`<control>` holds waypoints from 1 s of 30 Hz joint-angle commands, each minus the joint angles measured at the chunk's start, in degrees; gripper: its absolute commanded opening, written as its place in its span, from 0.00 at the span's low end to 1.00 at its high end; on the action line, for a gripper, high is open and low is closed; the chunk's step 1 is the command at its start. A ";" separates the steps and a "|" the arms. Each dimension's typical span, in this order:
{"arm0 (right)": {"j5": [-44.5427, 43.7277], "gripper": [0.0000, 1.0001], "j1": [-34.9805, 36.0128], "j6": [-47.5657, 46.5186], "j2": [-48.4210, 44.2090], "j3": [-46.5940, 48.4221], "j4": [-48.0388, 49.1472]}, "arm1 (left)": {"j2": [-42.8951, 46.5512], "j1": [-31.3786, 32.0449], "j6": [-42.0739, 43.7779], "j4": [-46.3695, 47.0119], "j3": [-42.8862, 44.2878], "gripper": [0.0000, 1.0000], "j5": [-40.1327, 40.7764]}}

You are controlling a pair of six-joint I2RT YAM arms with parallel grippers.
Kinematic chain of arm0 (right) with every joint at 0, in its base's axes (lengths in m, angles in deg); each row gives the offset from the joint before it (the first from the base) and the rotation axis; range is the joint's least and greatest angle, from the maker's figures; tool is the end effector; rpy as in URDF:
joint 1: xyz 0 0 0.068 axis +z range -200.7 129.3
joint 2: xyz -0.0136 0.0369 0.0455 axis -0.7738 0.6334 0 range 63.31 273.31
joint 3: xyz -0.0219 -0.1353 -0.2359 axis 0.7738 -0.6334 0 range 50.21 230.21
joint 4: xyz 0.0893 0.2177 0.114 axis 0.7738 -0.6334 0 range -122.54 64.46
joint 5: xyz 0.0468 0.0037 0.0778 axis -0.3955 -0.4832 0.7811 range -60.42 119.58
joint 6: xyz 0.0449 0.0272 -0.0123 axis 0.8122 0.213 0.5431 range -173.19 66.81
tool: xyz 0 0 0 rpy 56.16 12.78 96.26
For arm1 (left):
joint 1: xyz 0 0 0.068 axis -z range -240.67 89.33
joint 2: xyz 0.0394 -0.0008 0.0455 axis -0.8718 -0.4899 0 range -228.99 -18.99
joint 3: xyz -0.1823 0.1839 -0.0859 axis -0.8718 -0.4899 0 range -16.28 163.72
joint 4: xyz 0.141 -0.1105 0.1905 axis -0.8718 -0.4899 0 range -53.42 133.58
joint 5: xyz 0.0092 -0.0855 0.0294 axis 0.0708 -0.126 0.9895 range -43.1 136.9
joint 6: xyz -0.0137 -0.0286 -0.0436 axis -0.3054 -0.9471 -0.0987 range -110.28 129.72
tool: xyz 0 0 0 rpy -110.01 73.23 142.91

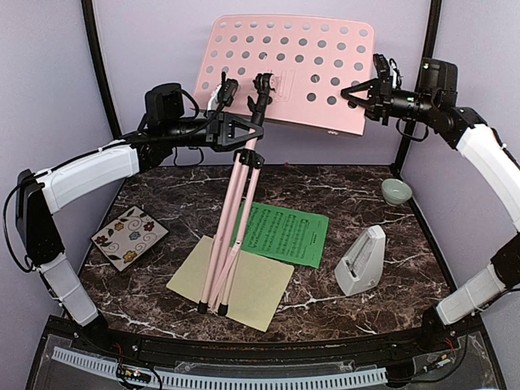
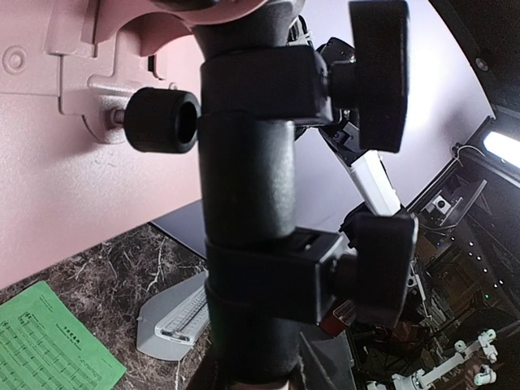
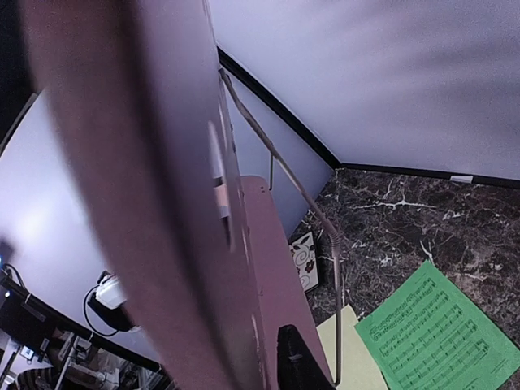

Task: Set up the instrument practice props

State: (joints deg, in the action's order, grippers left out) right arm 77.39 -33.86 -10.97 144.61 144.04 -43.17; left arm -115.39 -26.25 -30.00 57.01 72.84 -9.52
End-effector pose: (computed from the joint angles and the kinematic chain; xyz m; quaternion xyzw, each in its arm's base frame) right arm 0.2829 0.1133 0.4775 -0.1186 0.7182 0.5643 0.3895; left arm 0.3077 -0.2467 0.4144 0.3241 0.6044 -0.6472 0.3328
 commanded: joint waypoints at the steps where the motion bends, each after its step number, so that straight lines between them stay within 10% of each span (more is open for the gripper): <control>1: 1.12 0.16 0.83 1.46 -1.50 -0.78 2.04 | 6.22 0.31 1.45 15.04 5.69 0.00 -0.97; 13: -1.89 0.00 1.27 4.90 -2.78 -0.53 14.87 | 5.80 0.38 6.15 9.14 5.98 0.01 4.31; 23: -6.35 0.00 1.53 9.76 -4.39 -0.54 31.20 | 3.32 0.34 15.45 2.03 9.78 0.56 13.51; 30: -9.16 0.00 1.53 9.22 -4.03 0.87 34.45 | 4.52 -1.16 20.57 -4.26 7.72 0.78 19.45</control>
State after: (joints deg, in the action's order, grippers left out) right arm 70.55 -32.68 -5.42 144.20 141.67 -26.82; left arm -115.29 -26.32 -15.25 53.67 80.45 4.58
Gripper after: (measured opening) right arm 0.029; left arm 0.747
